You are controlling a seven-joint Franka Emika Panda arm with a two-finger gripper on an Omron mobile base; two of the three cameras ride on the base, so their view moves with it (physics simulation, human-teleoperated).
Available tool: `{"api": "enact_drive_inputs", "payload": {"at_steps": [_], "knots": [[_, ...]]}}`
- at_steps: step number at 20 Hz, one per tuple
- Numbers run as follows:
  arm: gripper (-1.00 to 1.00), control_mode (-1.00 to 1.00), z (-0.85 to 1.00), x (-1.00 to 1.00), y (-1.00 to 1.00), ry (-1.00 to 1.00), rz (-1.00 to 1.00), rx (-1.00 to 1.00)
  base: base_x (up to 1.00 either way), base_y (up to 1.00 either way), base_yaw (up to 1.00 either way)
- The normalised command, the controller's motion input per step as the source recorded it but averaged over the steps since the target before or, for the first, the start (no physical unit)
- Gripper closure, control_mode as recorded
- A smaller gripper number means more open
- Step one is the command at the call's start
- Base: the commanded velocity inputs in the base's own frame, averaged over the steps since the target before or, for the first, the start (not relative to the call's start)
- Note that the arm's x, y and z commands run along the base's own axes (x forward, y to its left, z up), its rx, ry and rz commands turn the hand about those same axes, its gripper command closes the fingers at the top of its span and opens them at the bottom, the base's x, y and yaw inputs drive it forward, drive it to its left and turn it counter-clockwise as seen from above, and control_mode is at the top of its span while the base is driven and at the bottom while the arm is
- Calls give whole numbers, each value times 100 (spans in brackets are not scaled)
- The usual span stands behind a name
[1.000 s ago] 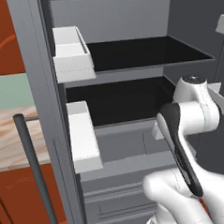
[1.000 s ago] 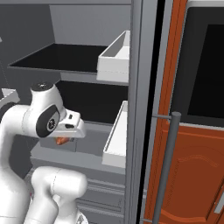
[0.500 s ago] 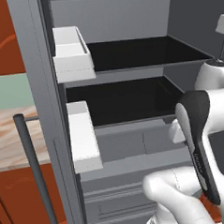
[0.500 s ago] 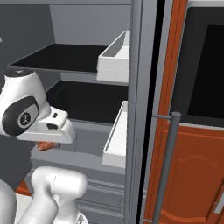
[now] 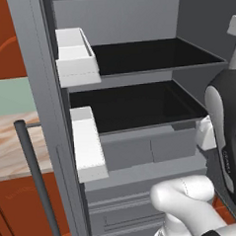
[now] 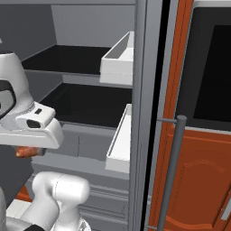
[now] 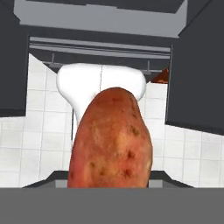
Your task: Gather the sweet potatos from the fridge and place them on a tray on the dining counter. Then gather the steaks from the fridge and place them on the other tray.
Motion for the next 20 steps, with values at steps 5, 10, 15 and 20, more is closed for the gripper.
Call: {"api": "enact_drive_inputs", "payload": {"at_steps": [5,10,15,20], "knots": [[100,-100,17,-52,-8,-1,-7,0,0,0,0],[100,-100,15,-19,0,0,-2,0,0,0,0],[100,-100,3,0,0,0,0,0,0,0,0],[100,100,0,0,0,0,0,0,-32,1,-11]]}}
